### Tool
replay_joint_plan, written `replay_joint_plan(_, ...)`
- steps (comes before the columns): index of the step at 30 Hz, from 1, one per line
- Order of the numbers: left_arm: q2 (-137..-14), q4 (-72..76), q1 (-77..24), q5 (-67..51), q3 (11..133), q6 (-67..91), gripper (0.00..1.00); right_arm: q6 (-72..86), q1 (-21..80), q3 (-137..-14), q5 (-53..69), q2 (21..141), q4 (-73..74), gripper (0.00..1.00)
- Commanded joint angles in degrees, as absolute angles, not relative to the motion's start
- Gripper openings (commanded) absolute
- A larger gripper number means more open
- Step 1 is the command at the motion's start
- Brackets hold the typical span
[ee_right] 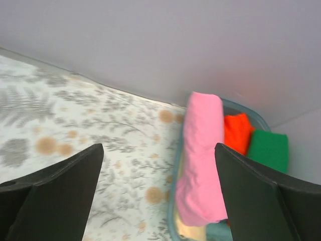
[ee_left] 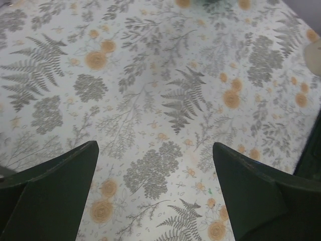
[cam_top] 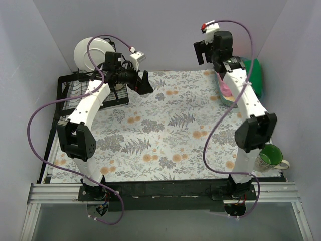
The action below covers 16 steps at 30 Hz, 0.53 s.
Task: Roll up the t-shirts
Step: Reset both arms
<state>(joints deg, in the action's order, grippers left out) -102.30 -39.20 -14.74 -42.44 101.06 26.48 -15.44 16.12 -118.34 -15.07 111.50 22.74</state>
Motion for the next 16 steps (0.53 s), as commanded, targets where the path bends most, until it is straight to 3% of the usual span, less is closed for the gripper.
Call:
replay_joint_plan(1,-98.18,-34.38,-14.50,-27.27,100.82,30.66,0.98,-7.49,17.48,-106.48,1.69,101.09,22.23,0.99)
replay_joint_plan(7,-97.82,-31.91,-14.50,-15.65,100.37,31.64,0.98,-0.89,22.58,-100.74,-11.31,95.02,37.07,0.99)
replay_joint_plan(11,-98.52,-30.59,-14.59,-15.03,101.60,30.42,0.98,-0.44,23.81,-94.13,-9.32,86.51,35.34,0.99)
replay_joint_plan(16,-101.25,-32.34,-14.76,-17.83,106.87,28.39,0.98,-4.11,25.93,-91.77,-11.26,84.12,33.68,0.99)
